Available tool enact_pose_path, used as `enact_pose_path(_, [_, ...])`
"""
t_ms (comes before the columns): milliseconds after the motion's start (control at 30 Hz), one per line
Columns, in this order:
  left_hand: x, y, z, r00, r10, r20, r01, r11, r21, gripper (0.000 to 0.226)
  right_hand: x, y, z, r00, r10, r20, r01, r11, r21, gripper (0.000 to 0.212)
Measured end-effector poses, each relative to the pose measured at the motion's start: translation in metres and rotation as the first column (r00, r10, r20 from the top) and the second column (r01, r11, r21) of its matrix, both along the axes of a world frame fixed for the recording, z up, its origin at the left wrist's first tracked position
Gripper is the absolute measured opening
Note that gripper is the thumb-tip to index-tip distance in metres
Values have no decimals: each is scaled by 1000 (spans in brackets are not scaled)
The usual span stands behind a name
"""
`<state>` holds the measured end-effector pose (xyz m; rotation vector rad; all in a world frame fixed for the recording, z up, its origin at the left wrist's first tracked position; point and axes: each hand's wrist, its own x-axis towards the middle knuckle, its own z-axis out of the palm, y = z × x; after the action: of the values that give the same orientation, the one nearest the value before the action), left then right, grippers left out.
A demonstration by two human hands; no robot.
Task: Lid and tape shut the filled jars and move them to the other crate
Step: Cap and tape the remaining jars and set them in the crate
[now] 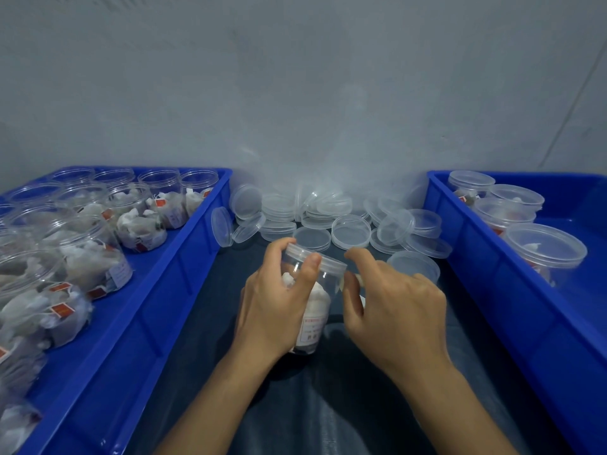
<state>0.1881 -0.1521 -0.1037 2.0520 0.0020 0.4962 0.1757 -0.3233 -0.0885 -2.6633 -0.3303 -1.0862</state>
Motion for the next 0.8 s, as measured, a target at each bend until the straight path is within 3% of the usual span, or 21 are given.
enact_pose_path(333, [-8, -5, 6, 997, 15, -74, -5, 990, 141, 88, -3, 8, -1, 998, -67, -15, 67, 998, 12, 11])
enact_pose_path(467, [-10, -8, 10, 995, 50, -83, -33, 980, 197, 64, -5, 7, 0, 995, -19, -96, 23, 999, 42, 16])
enact_pose_path(667, [-6, -8, 3, 999, 19, -40, -18, 999, 36, 50, -8, 1, 5, 934, 222, -280, -134, 945, 299, 40])
enact_pose_path(800, [-3, -2, 2, 999, -8, -41, 4, 996, -91, 51, -3, -3, 6, 888, 332, -317, -188, 894, 407, 35])
